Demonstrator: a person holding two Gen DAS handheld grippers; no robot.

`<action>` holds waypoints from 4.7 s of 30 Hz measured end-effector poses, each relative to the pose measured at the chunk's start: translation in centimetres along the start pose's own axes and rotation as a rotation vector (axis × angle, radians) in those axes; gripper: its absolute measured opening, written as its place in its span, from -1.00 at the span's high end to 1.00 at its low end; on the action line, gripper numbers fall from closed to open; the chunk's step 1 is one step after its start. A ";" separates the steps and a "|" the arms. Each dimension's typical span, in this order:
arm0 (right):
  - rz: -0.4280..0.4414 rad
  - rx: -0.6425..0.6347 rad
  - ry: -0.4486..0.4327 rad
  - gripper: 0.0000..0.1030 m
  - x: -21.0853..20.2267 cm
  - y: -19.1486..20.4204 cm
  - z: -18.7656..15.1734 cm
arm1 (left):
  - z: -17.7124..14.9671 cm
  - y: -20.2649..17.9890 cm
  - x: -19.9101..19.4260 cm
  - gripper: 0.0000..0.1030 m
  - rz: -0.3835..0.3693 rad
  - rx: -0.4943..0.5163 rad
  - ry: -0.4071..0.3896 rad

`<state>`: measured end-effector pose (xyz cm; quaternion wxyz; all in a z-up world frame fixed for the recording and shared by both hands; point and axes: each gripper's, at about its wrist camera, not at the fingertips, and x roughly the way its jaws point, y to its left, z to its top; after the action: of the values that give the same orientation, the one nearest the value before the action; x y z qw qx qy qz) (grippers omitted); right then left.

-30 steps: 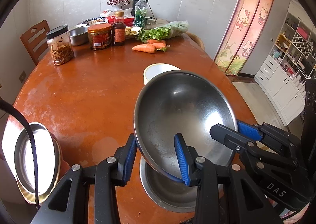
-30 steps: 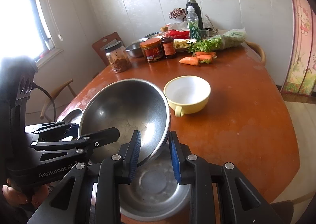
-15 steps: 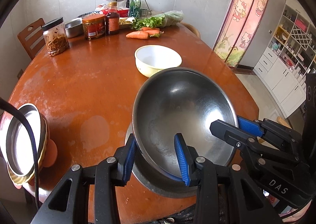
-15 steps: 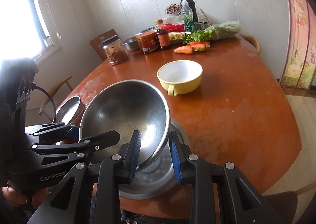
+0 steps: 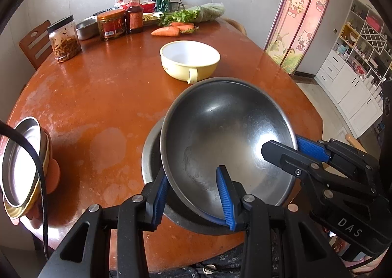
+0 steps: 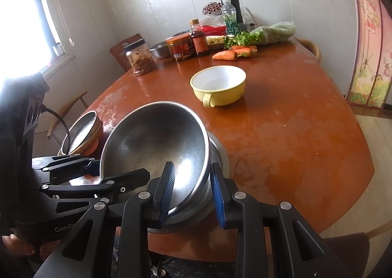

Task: Organize plates and bowls
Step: 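Lower the mixing bowl into the steel basin with the left tool, then set the mixing bowl down inside the basin and open the left tool, then move the left tool over to the yellow handled bowl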

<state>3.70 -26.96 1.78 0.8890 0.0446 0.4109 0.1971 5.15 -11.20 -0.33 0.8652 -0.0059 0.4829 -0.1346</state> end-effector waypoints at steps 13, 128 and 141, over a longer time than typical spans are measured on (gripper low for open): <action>0.002 -0.003 0.016 0.38 0.4 -0.2 -0.7 | -0.4 -0.1 0.5 0.25 -0.002 0.000 0.012; -0.010 -0.008 -0.045 -0.14 0.5 -2.0 1.0 | 3.6 1.1 -2.5 -0.02 0.087 0.009 -0.173; -0.019 -0.011 -0.043 -0.14 3.3 -3.6 5.9 | 8.6 2.2 0.8 -0.06 0.071 0.007 -0.131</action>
<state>11.21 -28.52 2.47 0.8997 0.0401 0.3909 0.1898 13.28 -10.28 3.30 0.8992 0.0052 0.4247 -0.1049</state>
